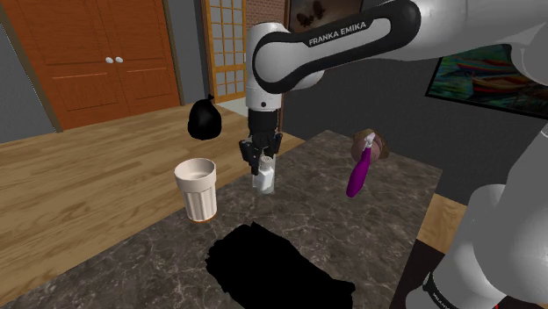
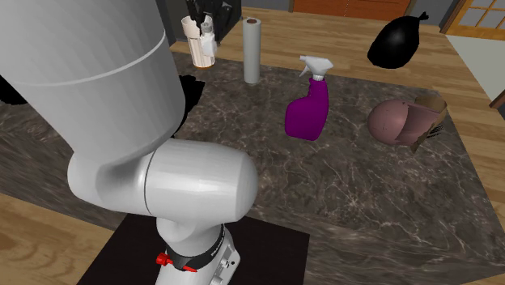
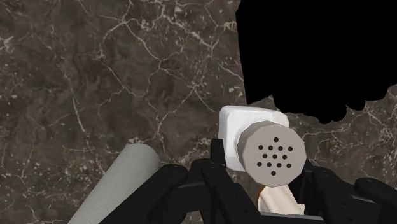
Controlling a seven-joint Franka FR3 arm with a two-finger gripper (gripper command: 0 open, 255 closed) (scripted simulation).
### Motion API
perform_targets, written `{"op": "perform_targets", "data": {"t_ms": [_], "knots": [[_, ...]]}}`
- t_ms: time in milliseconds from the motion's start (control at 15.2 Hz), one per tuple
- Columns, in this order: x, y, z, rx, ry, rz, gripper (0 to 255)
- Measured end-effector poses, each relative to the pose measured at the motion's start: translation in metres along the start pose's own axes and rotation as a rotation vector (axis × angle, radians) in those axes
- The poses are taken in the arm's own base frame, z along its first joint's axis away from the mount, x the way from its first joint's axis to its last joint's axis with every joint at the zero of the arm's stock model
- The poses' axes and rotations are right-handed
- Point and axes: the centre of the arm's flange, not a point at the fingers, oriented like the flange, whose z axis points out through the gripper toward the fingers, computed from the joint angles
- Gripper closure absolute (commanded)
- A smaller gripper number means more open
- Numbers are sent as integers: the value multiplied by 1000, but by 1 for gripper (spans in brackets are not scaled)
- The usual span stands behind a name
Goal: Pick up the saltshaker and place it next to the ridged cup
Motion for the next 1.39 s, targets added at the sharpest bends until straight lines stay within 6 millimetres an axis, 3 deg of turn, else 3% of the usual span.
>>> {"op": "perform_targets", "data": {"t_ms": [1386], "knots": [[10,12,110,0,0,0,255]]}}
